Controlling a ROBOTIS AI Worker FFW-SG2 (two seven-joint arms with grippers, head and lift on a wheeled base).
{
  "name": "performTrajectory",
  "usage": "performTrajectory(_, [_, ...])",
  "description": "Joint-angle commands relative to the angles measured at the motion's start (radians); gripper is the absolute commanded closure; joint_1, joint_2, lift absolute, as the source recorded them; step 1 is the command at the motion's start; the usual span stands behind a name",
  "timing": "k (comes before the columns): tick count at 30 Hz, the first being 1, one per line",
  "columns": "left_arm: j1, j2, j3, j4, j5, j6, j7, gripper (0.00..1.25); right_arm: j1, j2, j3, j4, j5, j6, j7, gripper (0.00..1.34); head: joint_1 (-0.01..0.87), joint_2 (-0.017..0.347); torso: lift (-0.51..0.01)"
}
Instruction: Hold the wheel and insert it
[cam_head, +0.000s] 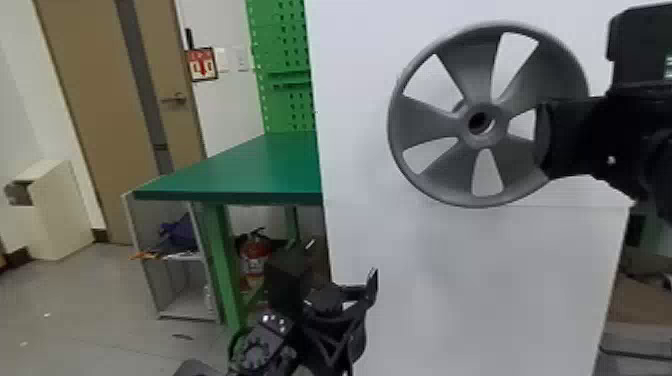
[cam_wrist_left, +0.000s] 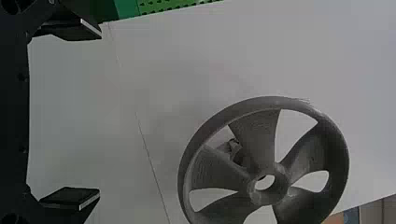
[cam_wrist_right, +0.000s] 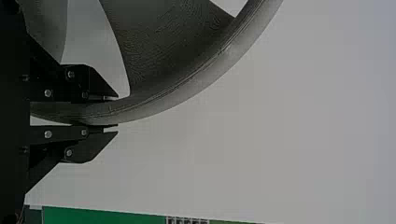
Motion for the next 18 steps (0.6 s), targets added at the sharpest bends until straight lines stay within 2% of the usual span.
performTrajectory(1, [-0.004,0.003,-0.005,0.002,0.003,-0.001,0.004,0.10,0.000,0.001,-0.001,0.010,0.012,-0.012,0.000,1.19,0.344,0.325,-0.443])
performTrajectory(18, [-0.011,0.012,-0.014,0.003,0.007,-0.001,0.011,0.10,-0.026,0.001,0.010,0.062,0.015,-0.063,0.006,1.19,0.344,0.325,-0.443])
